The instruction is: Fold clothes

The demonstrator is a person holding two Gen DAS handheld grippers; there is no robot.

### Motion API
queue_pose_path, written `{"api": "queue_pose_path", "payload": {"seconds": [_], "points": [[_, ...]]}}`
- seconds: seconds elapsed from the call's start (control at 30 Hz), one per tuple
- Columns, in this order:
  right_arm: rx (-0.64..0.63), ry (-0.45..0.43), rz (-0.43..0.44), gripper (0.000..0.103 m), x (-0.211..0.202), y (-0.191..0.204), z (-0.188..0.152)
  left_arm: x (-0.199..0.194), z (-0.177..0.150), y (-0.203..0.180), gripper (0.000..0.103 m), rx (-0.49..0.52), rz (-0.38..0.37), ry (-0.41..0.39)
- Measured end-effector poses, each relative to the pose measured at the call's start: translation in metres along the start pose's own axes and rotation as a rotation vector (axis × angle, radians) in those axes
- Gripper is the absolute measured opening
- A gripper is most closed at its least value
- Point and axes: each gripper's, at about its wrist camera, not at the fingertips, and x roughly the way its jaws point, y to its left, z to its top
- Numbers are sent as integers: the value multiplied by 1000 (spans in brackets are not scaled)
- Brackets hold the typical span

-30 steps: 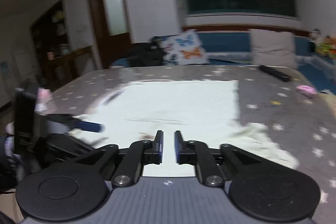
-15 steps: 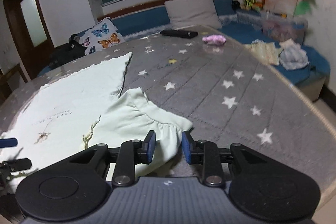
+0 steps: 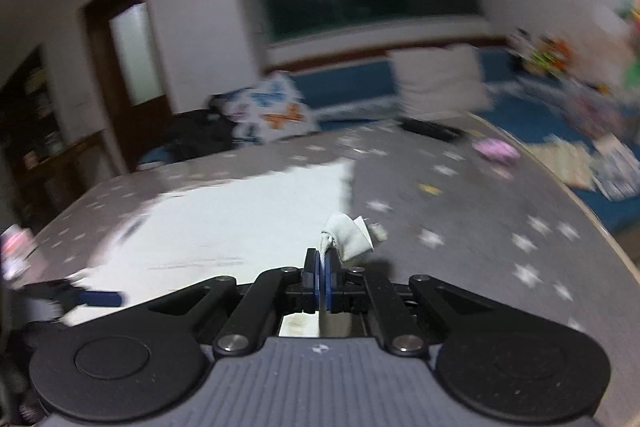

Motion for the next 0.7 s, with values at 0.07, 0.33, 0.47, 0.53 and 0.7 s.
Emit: {"api": "queue_pose_path", "payload": {"seconds": [0.07,0.33,0.47,0.53,0.7], "points": [[-48,5,56,2,4,19,3,-2,0,3,103,-9,5,-4],[-106,115,227,8,25,53,-7,-3,1,15,103,-32,20,-6],[-100,141,187,10,17,42,-14,0,4,13,103,-33,10,-6],[-76,175,136,10,16,28,-22,2,5,9,103,-27,1,-5],[-3,279,41,10,15,-6,-45,7,11,-1,103,-2,-23,-5]]}}
